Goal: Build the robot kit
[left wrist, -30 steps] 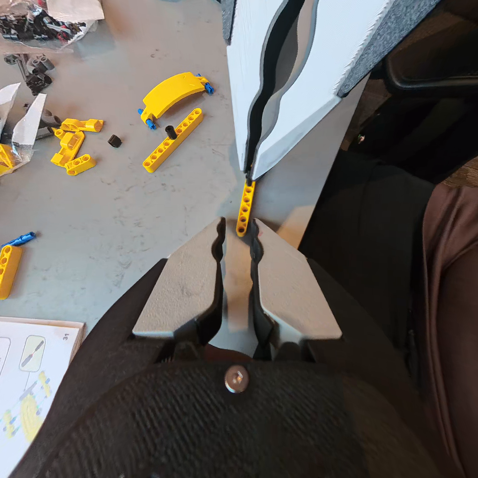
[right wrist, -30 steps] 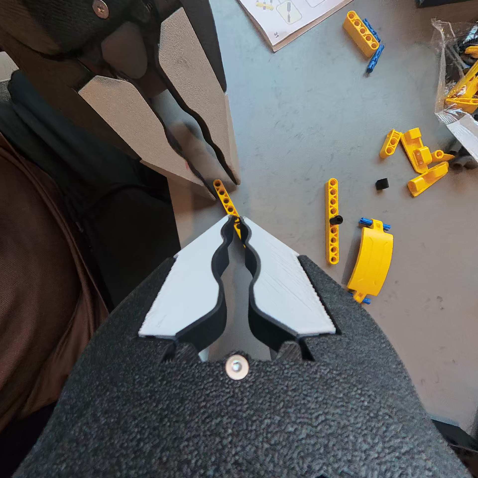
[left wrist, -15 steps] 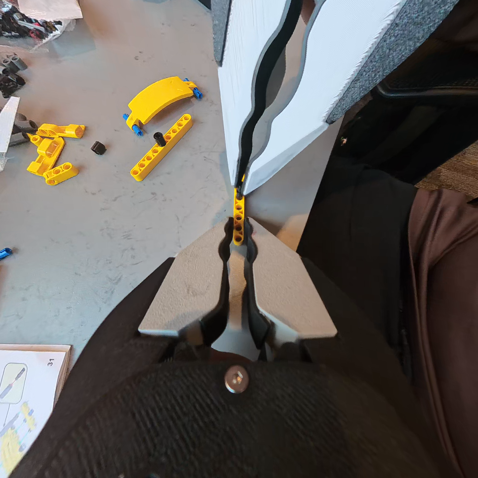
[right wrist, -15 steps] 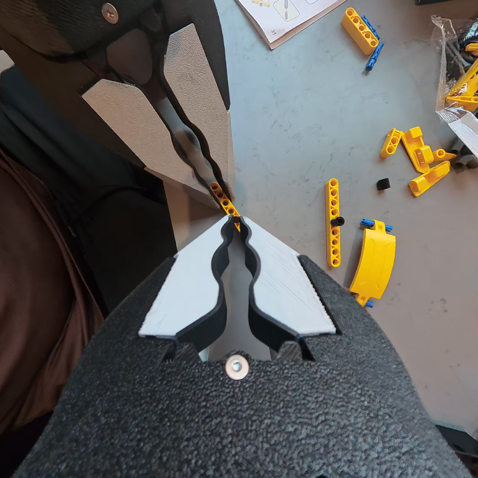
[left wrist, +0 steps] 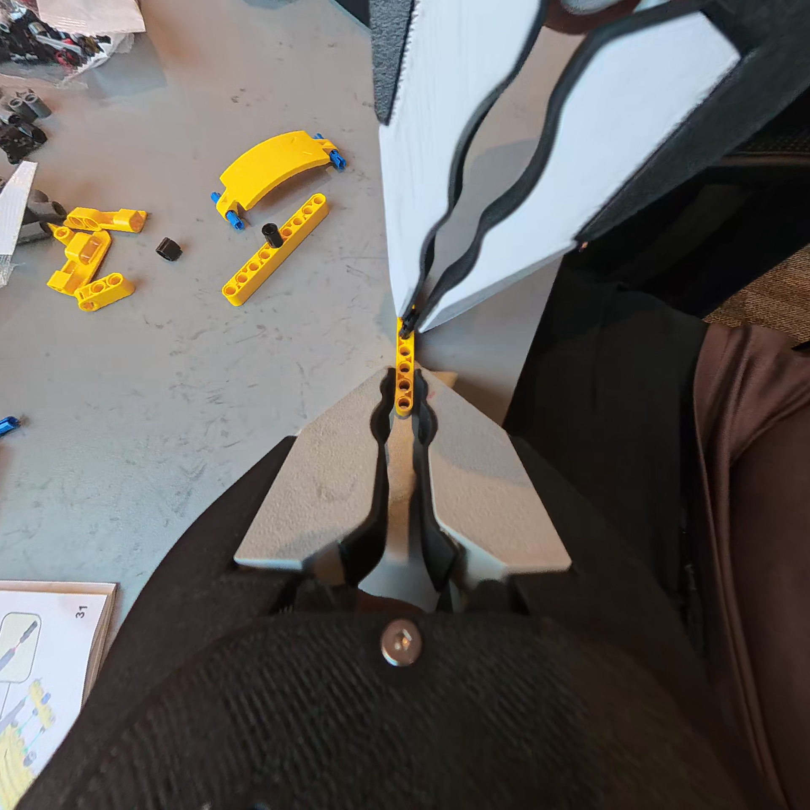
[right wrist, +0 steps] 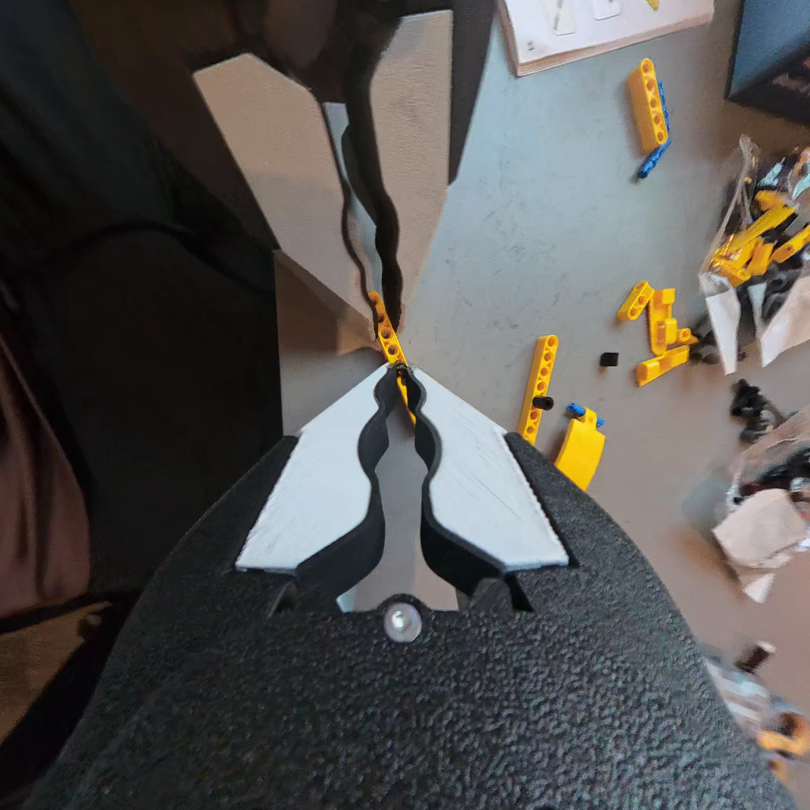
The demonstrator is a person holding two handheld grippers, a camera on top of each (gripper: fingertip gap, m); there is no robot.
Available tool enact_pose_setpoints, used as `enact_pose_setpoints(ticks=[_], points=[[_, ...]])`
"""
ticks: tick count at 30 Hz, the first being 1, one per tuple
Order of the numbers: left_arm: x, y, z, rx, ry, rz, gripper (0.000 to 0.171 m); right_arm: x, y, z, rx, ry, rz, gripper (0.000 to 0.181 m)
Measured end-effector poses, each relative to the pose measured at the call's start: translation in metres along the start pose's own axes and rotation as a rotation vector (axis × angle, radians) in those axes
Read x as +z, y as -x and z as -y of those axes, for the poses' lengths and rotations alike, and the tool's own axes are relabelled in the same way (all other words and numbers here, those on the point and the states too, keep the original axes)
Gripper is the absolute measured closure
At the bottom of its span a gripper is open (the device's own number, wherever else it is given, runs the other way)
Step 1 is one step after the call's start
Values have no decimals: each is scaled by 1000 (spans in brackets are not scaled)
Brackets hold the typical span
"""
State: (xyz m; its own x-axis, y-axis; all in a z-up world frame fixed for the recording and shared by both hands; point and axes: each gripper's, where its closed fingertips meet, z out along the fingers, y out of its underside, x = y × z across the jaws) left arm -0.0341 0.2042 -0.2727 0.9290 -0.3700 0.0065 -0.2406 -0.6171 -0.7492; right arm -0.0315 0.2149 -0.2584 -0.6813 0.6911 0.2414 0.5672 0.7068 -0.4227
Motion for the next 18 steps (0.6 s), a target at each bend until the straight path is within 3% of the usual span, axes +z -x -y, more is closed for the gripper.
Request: enact_pose_setpoints(ticks=[9, 18], points=[[0, 0, 0, -3, -1, -3, 167, 1, 2, 1, -182, 126, 11, 178], [0, 0, 0, 8, -5, 8, 167, 3, 1, 0, 240, 84, 312, 178]])
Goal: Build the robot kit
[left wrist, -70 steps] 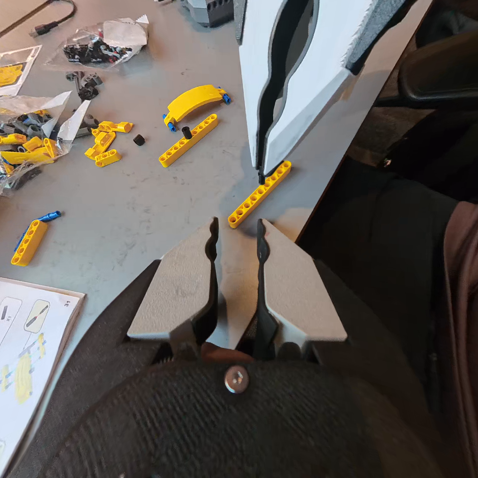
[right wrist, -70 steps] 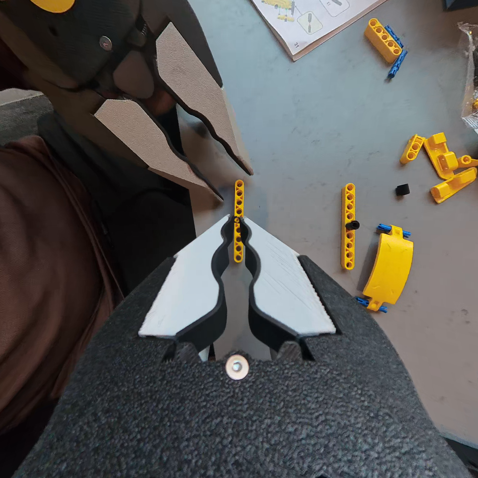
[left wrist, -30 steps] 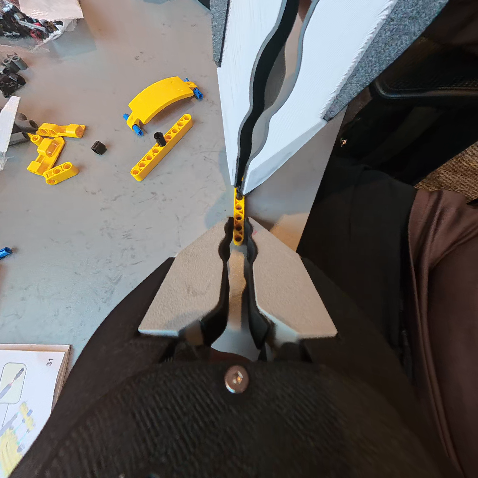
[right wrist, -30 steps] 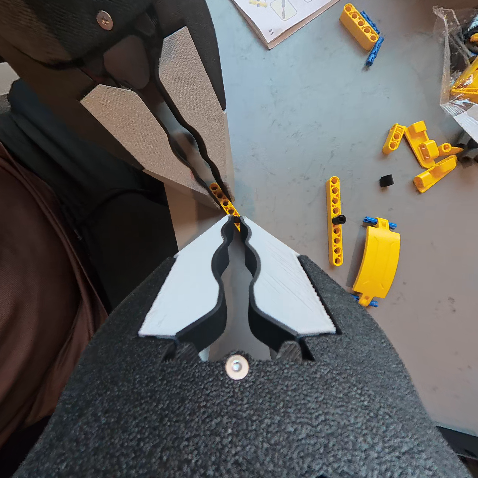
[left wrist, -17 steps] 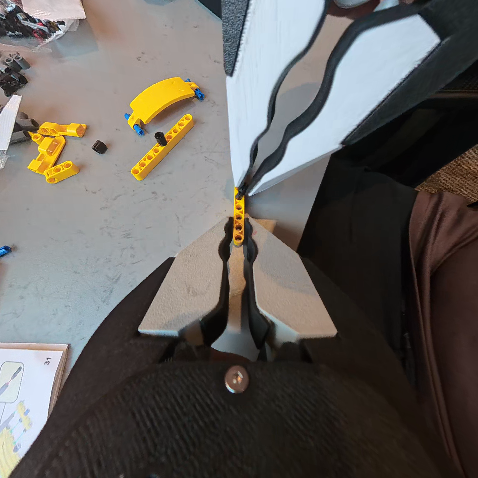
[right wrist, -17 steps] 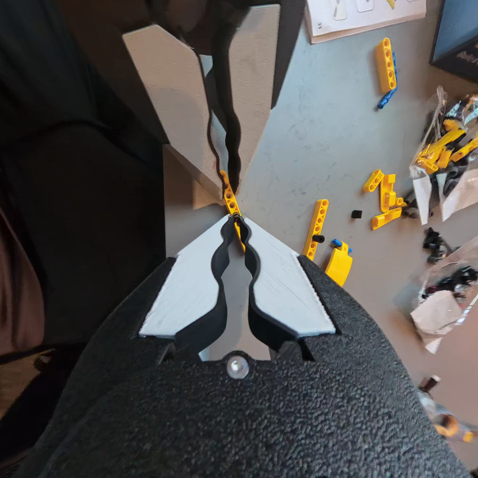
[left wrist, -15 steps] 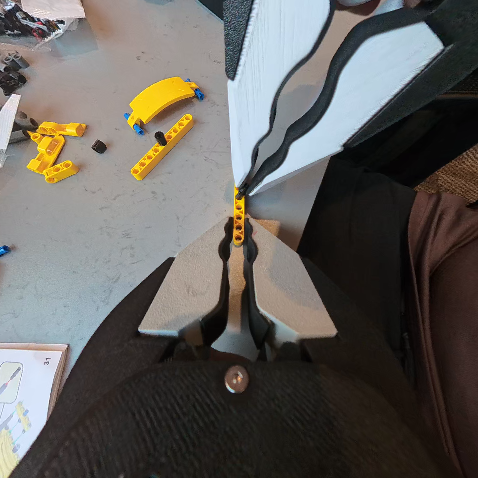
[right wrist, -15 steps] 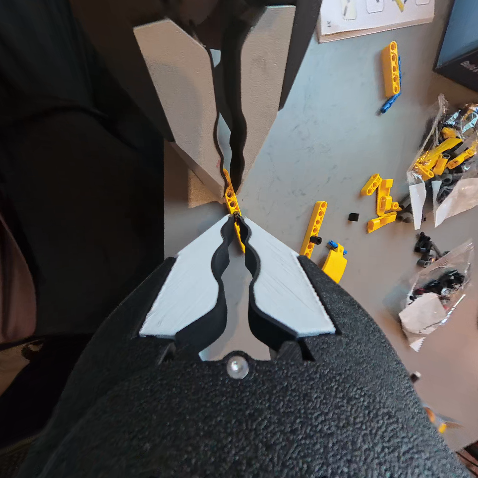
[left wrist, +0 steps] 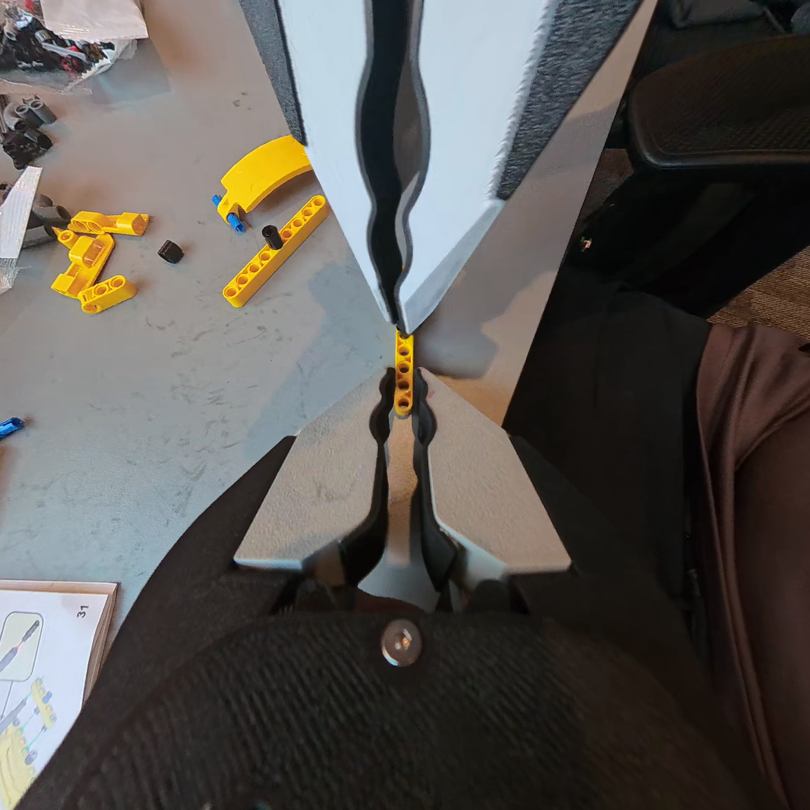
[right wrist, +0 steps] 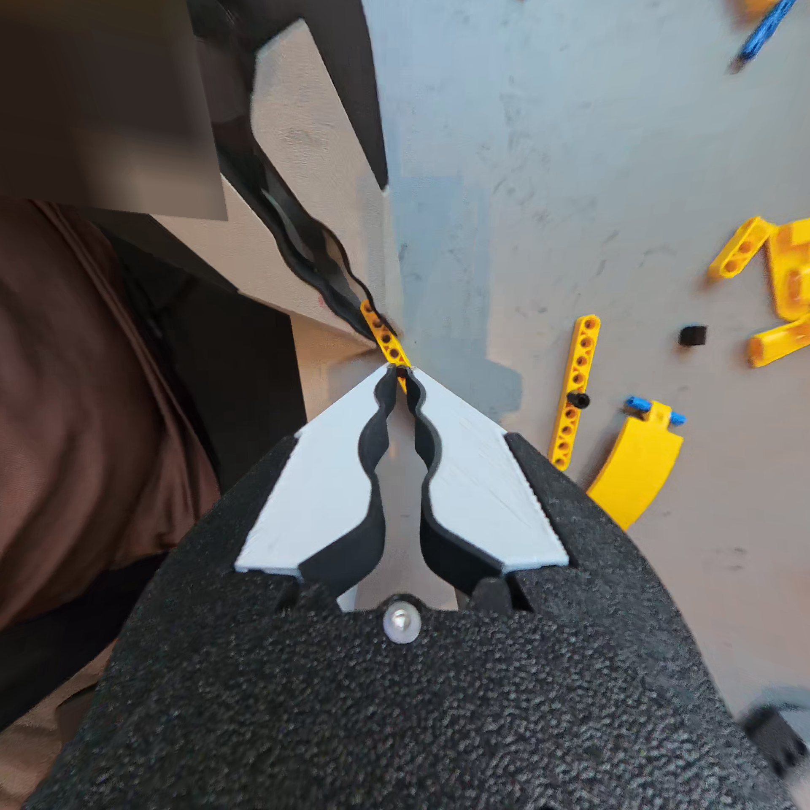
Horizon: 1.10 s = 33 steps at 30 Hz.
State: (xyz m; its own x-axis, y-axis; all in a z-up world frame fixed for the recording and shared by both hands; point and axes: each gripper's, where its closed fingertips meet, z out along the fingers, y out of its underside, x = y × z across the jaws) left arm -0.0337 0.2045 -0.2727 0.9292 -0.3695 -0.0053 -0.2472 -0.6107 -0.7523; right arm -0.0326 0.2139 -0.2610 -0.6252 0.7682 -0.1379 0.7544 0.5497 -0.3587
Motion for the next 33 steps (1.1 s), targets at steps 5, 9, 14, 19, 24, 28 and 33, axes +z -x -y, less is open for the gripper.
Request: enact_pose_setpoints(ticks=[5, 9, 14, 19, 24, 28, 33], points=[[0, 0, 0, -3, 0, -5, 167, 4, 1, -2, -12, 0, 15, 178], [0, 0, 0, 1, -2, 1, 167, 4, 0, -2, -116, -9, -85, 178], [0, 0, 0, 2, -3, 3, 167, -8, 1, 4, -89, -162, -120, 180], [0, 0, 0, -8, -3, -4, 167, -23, -7, 7, -60, -254, -163, 181], [0, 0, 0, -14, -3, -4, 167, -5, -3, 0, -101, -192, -172, 181], [0, 0, 0, -16, -3, -5, 167, -20, 2, 14, -79, -296, -161, 181], [0, 1, 0, -24, -2, -7, 167, -9, -4, 4, -55, -261, -187, 181]])
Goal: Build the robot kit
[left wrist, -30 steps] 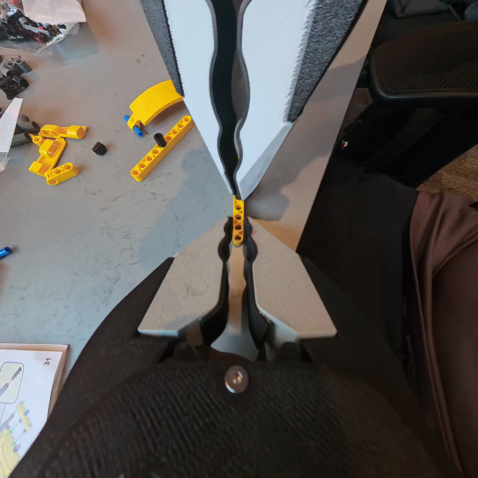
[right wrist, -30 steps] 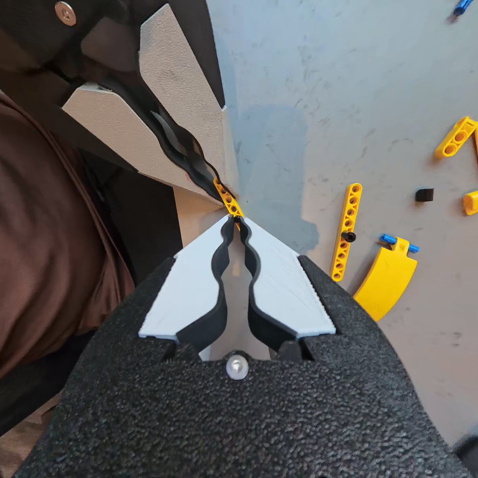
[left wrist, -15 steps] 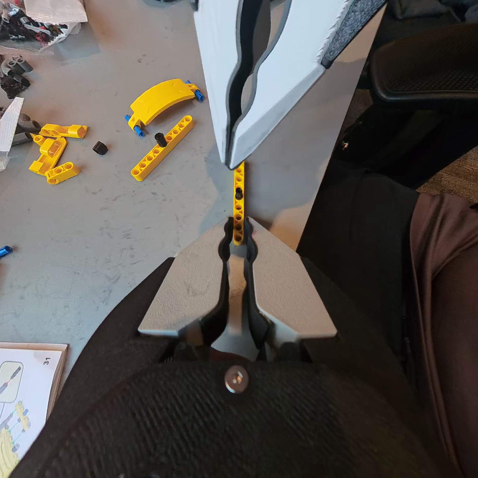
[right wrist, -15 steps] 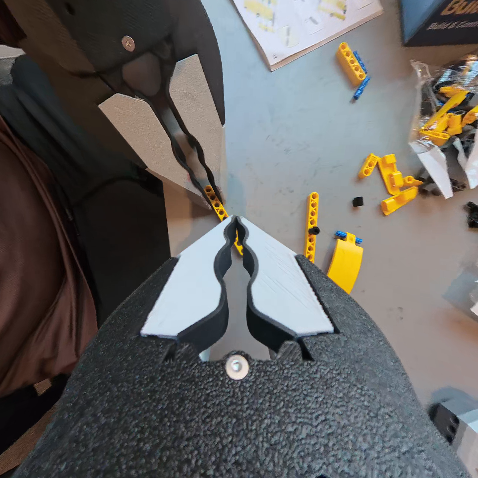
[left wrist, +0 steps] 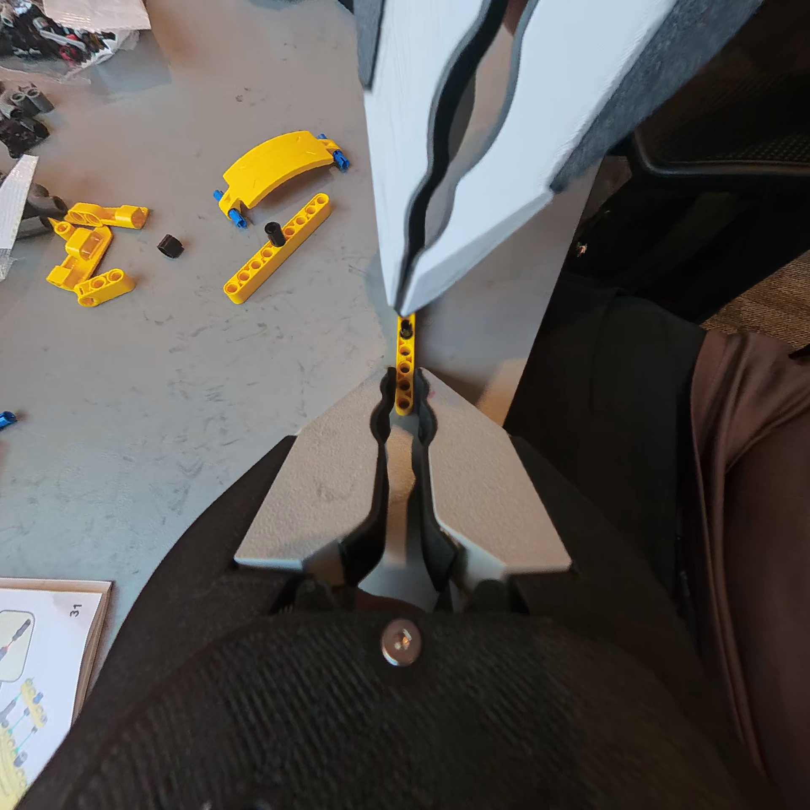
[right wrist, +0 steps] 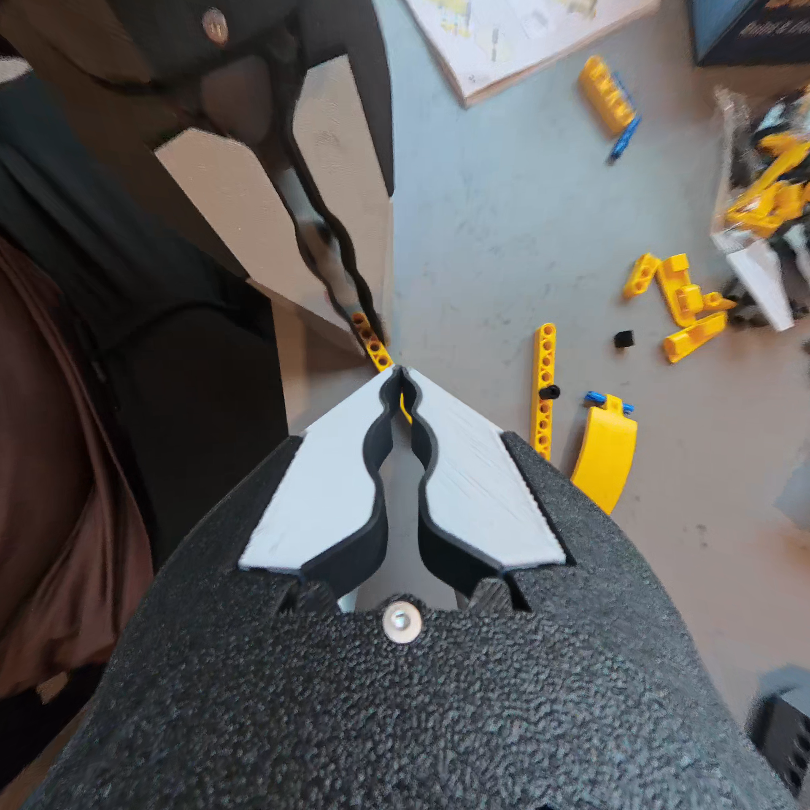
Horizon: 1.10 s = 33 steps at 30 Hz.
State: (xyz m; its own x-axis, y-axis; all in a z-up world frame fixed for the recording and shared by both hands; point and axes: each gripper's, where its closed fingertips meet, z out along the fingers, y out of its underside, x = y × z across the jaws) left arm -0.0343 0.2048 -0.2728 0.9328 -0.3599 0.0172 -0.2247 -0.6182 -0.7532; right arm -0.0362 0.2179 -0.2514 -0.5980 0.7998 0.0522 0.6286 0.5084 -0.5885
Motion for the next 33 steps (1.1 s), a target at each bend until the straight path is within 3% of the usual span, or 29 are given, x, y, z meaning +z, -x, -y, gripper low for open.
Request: enact_pose_setpoints(ticks=[4, 8, 13, 15, 18, 20, 25, 27, 33], points=[[0, 0, 0, 6, -2, 7, 167, -29, -26, 31, 89, -231, -84, 181], [0, 0, 0, 2, -2, 9, 167, -65, -65, 59, 163, -431, -188, 163], [-1, 4, 0, 2, -7, 41, 160, -84, -91, 86, 192, -557, -142, 162], [-2, 4, 0, 11, -13, 52, 144, -67, -103, 77, 179, -480, -153, 162], [-7, 9, 1, 20, -42, 108, 123, -27, -118, 41, 78, -229, -216, 167], [-14, 11, -2, 16, -63, 134, 121, -10, -129, 21, 35, -116, -275, 167], [-37, 11, -13, -26, -149, 174, 124, 16, -122, 5, 11, -29, -176, 162], [-42, 9, -25, -59, -121, 157, 122, 19, -127, 0, -13, 22, -184, 162], [-49, 12, -19, -96, -144, 159, 121, 33, -125, 1, -31, 42, -136, 163]])
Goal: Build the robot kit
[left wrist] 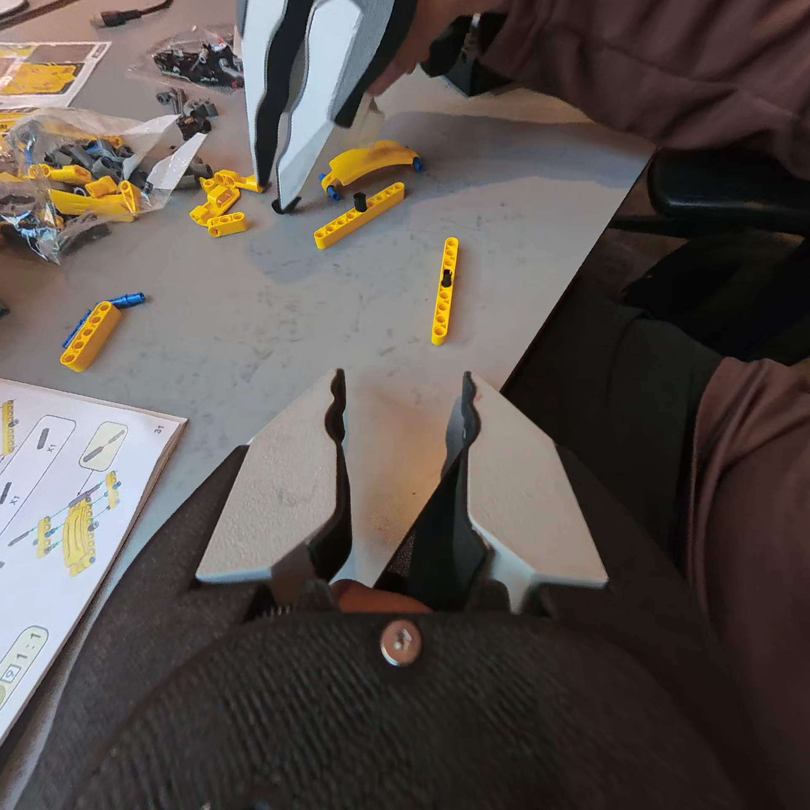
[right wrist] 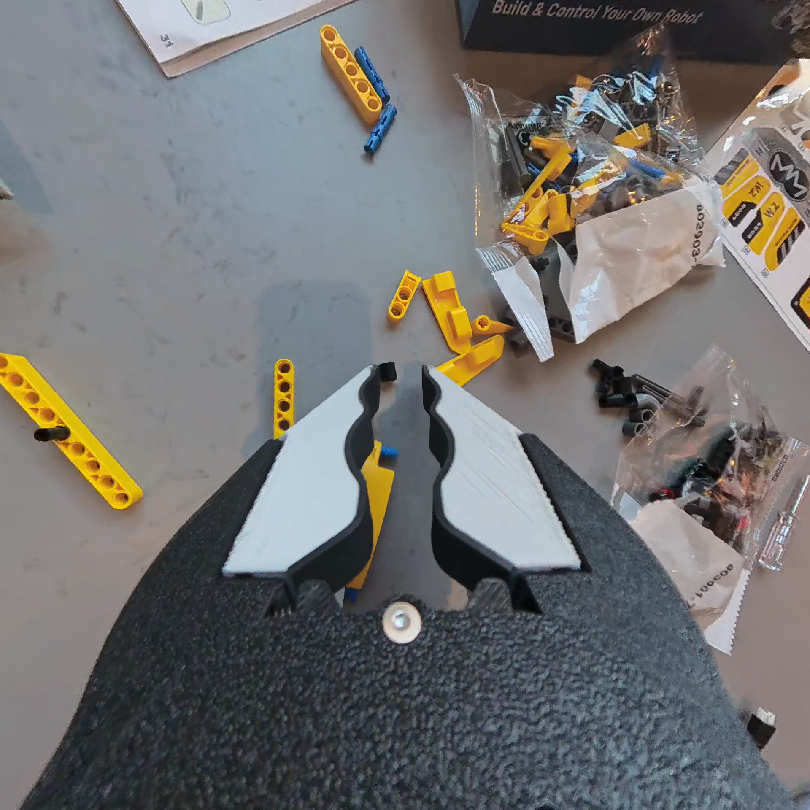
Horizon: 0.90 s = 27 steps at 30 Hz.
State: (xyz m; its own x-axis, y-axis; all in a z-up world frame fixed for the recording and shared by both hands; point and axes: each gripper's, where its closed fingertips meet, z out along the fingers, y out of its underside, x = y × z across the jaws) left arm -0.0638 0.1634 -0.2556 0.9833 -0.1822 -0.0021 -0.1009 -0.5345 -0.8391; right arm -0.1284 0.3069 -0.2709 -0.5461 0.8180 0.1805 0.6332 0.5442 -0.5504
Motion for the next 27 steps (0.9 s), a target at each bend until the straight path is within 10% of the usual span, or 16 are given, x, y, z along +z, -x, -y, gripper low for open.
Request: enact_pose_setpoints(ticks=[18, 27], points=[[-36, 25, 24, 61, -4, 190, 125, -20, 25, 37, -80, -91, 4, 175], [-58, 36, 52, 310, -76, 437, 136, -74, 99, 110, 149, -397, 461, 175]])
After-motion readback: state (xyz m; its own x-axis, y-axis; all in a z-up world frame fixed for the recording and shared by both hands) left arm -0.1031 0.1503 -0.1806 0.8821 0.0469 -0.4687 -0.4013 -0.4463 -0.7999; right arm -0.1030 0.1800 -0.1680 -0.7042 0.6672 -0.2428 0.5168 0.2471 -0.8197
